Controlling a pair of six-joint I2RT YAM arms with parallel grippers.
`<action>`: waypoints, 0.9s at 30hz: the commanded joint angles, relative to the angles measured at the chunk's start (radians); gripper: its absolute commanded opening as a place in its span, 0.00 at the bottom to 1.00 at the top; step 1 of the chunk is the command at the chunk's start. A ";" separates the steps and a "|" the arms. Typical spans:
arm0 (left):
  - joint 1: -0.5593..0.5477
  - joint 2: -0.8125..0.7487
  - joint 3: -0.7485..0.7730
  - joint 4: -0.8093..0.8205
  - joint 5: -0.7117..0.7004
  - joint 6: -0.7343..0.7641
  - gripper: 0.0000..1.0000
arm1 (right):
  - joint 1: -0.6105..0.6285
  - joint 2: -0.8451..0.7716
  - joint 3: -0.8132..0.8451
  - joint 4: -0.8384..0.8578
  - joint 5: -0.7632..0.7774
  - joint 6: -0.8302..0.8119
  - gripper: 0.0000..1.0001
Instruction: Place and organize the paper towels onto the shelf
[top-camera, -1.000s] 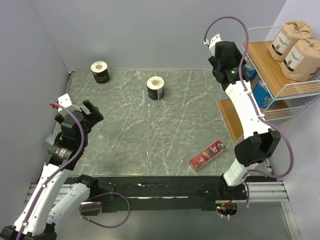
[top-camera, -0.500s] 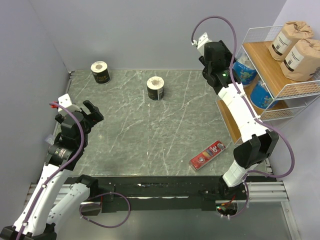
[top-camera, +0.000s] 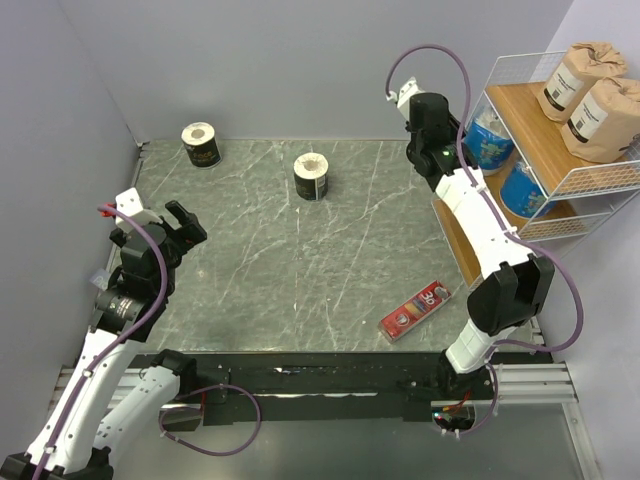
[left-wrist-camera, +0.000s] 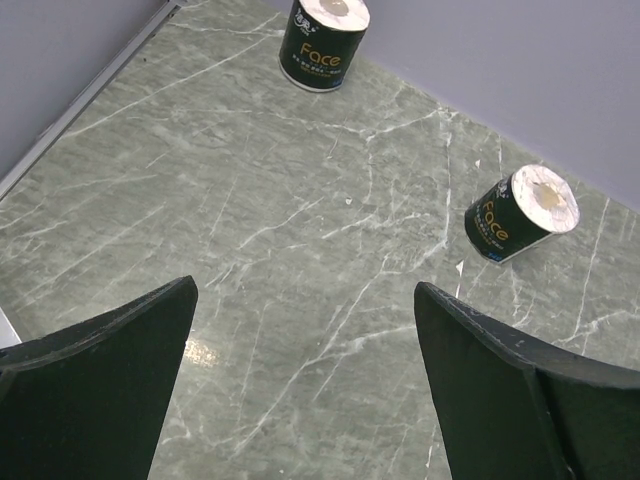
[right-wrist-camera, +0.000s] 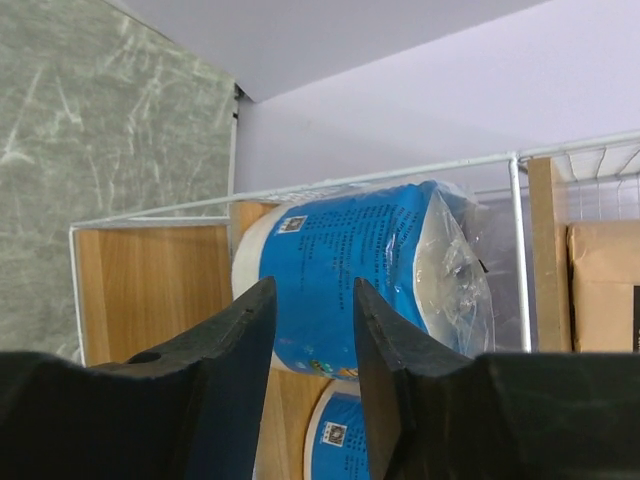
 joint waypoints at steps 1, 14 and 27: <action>-0.003 -0.011 -0.004 0.027 0.015 0.019 0.96 | -0.036 0.020 -0.006 0.030 0.015 0.032 0.43; -0.003 -0.005 -0.004 0.029 0.018 0.022 0.96 | -0.120 0.048 0.000 0.012 0.033 0.072 0.40; -0.005 0.003 -0.007 0.026 0.007 0.022 0.96 | -0.137 0.085 0.058 -0.047 0.041 0.119 0.40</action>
